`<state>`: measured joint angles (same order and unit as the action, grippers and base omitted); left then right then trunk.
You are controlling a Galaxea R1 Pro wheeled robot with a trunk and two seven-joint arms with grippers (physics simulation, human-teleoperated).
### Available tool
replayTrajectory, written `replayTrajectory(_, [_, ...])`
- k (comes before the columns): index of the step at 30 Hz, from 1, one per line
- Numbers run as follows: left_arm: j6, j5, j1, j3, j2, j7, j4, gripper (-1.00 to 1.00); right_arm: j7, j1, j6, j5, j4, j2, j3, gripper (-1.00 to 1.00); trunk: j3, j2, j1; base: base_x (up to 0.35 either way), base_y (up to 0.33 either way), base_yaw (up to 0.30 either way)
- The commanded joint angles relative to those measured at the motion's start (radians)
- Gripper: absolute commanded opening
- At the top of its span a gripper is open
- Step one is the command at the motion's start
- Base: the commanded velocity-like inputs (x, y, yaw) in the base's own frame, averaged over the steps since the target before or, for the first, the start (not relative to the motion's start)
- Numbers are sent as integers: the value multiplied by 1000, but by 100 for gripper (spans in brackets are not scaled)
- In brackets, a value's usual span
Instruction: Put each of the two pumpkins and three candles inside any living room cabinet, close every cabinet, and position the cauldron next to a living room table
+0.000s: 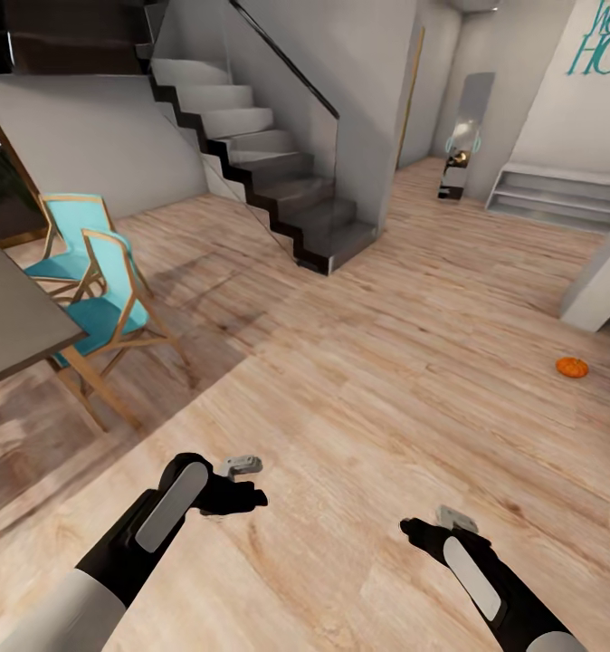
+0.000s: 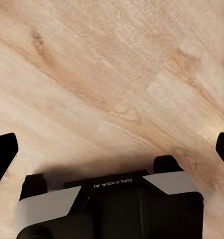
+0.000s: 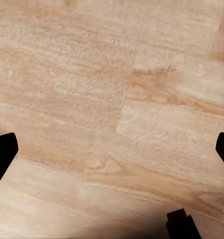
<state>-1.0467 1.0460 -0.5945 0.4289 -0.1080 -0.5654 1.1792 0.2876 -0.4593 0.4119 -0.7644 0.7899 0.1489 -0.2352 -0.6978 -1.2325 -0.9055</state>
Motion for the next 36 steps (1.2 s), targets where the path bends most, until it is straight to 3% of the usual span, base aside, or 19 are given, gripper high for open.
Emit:
replayTrajectory(1, [0,10,-1,2,-1,-10,2,100,10,-1,1,-10,1,1,-6,100,0,0,-1,322,0,-241])
replayTrajectory(18, [0,9,-1,8,-1,-11,1,100,10,-1,-2,-10,2,0,-5,100,22,0,-1,313,-5,-206])
replayTrajectory(36, [0,9,-1,9,-1,-13,0,100,10,-1,-2,-9,2,0,-5,100,47,0,-1,259,-92,-170])
